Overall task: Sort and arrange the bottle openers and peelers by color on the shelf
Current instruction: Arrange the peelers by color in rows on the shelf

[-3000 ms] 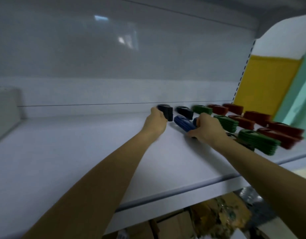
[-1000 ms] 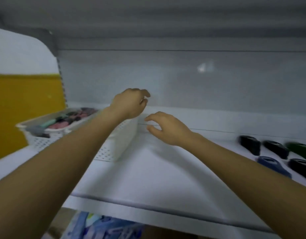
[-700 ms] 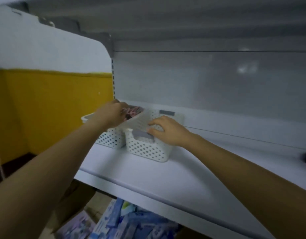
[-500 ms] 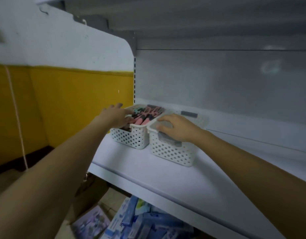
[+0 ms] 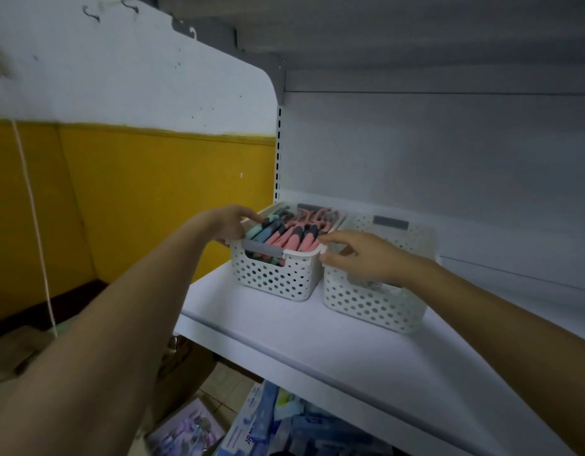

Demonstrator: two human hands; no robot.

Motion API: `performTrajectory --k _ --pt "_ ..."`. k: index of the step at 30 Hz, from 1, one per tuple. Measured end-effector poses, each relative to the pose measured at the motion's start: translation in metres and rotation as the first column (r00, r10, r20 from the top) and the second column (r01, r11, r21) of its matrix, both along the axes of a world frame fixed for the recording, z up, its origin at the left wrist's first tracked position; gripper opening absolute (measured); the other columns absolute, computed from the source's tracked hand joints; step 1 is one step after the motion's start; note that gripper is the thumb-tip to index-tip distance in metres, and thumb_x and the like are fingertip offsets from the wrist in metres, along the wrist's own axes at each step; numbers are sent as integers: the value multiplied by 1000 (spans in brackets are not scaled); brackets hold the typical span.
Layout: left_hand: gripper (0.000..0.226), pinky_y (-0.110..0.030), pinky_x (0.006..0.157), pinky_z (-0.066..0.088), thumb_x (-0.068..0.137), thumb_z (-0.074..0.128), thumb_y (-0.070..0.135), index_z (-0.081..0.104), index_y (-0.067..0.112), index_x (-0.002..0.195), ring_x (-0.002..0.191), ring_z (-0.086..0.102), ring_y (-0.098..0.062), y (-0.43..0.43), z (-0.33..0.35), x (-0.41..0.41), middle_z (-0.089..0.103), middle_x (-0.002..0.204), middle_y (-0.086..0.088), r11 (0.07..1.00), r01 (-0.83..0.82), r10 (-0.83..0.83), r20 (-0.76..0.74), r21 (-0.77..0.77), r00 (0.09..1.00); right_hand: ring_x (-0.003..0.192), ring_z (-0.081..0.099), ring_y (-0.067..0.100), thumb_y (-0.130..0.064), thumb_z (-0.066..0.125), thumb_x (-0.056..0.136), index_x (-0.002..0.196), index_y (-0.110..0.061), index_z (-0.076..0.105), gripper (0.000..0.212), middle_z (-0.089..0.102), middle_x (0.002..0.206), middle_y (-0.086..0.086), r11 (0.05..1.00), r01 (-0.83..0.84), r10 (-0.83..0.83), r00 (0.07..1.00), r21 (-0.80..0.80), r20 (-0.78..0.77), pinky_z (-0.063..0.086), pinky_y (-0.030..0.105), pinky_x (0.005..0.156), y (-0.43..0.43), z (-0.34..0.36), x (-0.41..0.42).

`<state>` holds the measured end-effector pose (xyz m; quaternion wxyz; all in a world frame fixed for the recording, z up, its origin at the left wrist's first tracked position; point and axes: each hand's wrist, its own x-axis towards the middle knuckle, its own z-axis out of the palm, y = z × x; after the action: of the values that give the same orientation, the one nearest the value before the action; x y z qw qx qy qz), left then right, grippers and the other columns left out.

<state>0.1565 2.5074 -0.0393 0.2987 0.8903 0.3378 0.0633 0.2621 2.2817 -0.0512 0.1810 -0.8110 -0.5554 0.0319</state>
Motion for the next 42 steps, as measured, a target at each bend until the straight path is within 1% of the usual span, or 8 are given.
performTrajectory --k 3,6,10,16,23,28,38,42 --pt "65 -32 71 53 84 54 -10 44 29 135 120 43 -30 -4 9 -13 29 149 -9 993 -4 -6 -86 -116 996 118 51 15 -45 47 92 140 -29 36 51 39 146 -3 1000 19 -19 999 -16 -32 38 25 91 -5 1 2" --pt "62 -42 82 51 91 50 0 34 34 141 121 44 -32 -8 8 -16 34 147 -11 986 -65 51 -94 -156 994 123 48 17 -42 44 95 142 -29 33 50 37 147 -1 999 26 -27 999 -33 -30 38 29 96 -5 -1 1" --pt "46 -39 64 55 99 37 9 41 30 139 103 58 -33 -14 -4 -9 49 131 -16 990 -59 63 22 -127 998 132 38 21 -33 41 97 143 -22 32 49 35 149 4 999 31 -31 999 -8 34 33 35 107 -1 -6 -7" --pt "36 -45 71 54 97 46 14 51 13 133 100 59 -34 -13 -18 -16 58 123 -17 978 -210 207 276 -21 939 135 31 21 -54 47 89 144 -27 28 64 34 149 0 994 42 -62 975 98 213 21 40 112 0 -7 -17" --pt "33 -38 60 49 95 48 4 56 9 126 84 53 -29 -15 -21 -48 57 116 -18 942 -304 337 404 -144 851 135 35 19 -46 44 92 144 -30 27 57 42 144 -1 991 16 -12 1000 133 -28 -9 45 114 14 -6 -39" --pt "31 -43 64 52 94 43 -2 61 6 119 89 57 -32 -24 3 -58 57 117 -20 918 -333 396 488 -216 778 133 35 19 -41 55 89 144 -25 29 63 30 150 -1 934 7 134 919 356 -370 31 32 105 28 7 -59" --pt "23 -32 64 49 93 48 -3 66 6 104 84 52 -33 -91 97 15 57 111 -20 988 -108 151 623 -106 768 134 35 17 -45 61 84 144 -22 31 71 31 150 -3 759 199 17 946 620 -325 29 22 94 -50 71 -8" --pt "25 -20 38 42 94 46 -2 65 3 110 68 52 -28 -124 70 52 57 104 -16 990 11 75 579 -144 812 134 35 17 -47 61 83 145 -19 31 74 32 150 -3 760 299 -142 943 577 -301 29 21 95 -88 56 10"
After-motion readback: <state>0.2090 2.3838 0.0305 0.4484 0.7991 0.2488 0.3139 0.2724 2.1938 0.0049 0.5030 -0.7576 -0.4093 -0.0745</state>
